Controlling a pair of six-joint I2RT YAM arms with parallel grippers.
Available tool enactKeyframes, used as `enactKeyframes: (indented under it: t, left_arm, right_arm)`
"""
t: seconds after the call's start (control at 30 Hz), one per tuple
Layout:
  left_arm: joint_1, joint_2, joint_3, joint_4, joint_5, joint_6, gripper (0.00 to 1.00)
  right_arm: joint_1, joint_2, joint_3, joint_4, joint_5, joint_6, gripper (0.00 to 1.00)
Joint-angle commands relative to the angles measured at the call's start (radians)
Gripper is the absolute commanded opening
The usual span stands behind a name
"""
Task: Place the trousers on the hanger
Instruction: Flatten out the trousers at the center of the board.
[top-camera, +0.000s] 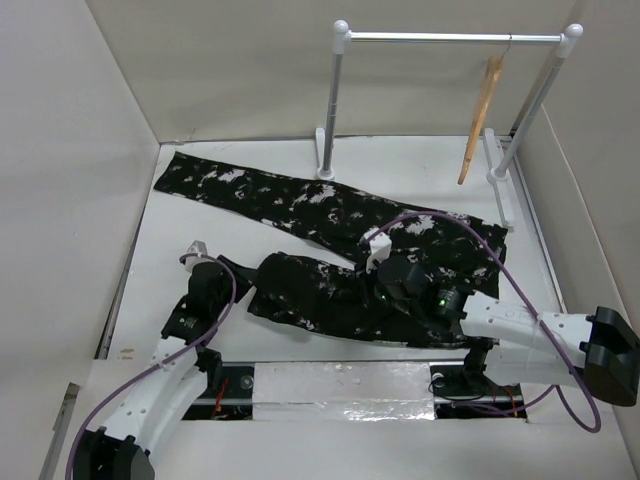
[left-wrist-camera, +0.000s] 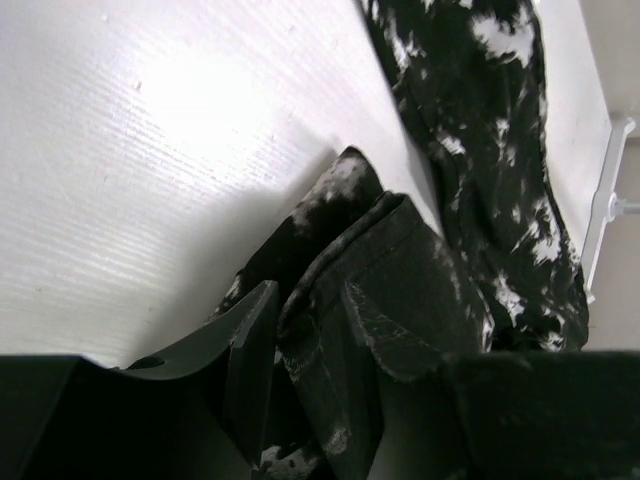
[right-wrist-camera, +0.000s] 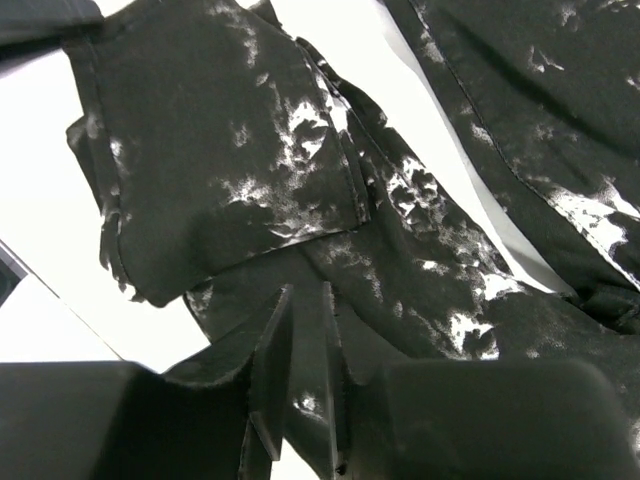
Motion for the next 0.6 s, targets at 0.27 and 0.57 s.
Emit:
enactKeyframes:
  t: [0.27, 0.57]
  left_arm:
    - [0.0, -0.083, 0.137, -0.095, -0.065, 0.063, 0.0]
    - [0.0, -0.223, 0.595, -0.383, -0.388, 0.22, 0.0]
  right_arm:
    - [-0.096, -0.047, -0.025, -0.04, 0.109, 0.075, 0.33]
    - [-0.481, -0.256, -0.136, -0.126, 0.11, 0.21, 0.77]
